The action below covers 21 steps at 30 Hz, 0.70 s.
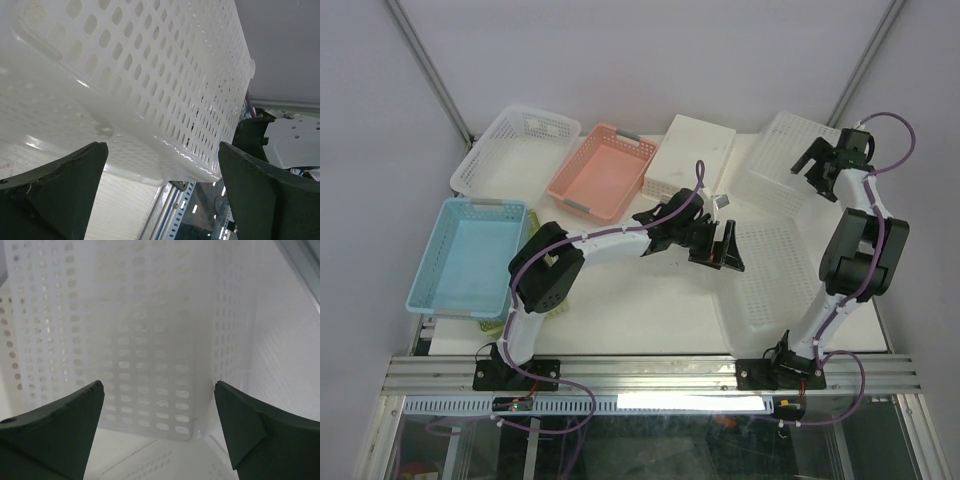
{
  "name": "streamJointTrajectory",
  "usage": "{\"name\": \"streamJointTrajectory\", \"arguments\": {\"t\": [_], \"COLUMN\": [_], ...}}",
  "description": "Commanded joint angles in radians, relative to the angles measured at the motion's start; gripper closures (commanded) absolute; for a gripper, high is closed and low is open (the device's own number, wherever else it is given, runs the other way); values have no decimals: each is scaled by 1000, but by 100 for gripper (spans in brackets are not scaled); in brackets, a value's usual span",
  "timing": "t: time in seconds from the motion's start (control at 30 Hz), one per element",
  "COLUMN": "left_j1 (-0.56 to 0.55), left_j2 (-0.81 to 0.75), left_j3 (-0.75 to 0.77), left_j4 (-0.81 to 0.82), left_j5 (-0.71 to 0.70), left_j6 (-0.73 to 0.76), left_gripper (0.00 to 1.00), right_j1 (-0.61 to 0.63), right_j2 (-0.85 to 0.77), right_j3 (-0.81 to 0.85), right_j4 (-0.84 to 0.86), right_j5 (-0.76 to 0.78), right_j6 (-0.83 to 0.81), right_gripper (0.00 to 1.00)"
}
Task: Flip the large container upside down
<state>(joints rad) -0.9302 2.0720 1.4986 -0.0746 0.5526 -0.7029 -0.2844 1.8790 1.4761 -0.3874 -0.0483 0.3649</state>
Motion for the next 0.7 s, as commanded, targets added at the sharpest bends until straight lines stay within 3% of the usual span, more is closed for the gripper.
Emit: {"name": "streamJointTrajectory", "arguments": {"t": [0.0,0.13,0.27,0.37,0.67], "left_j1": [-7,-8,-12,-26,-43], "left_j2": [2,41,89,126,258], "left_j3": [49,104,181,248,496], "left_j4": [48,48,48,50,107], "left_j5": [34,57,78,84,128], "left_j6": [14,12,-3,-10,-76], "left_gripper": [1,1,1,1,1], "right_j1": [17,16,16,16,16], "right_j2": [-120,-222,-302,-399,-735], "right_j3": [-77,-159,-122,-115,-146], "right_j4": [234,235,19,-87,-146], "right_j5": [-318,-305,-70,17,-21], "right_j6": [-73,-70,12,47,87], "right_gripper": [6,6,6,5,5]}}
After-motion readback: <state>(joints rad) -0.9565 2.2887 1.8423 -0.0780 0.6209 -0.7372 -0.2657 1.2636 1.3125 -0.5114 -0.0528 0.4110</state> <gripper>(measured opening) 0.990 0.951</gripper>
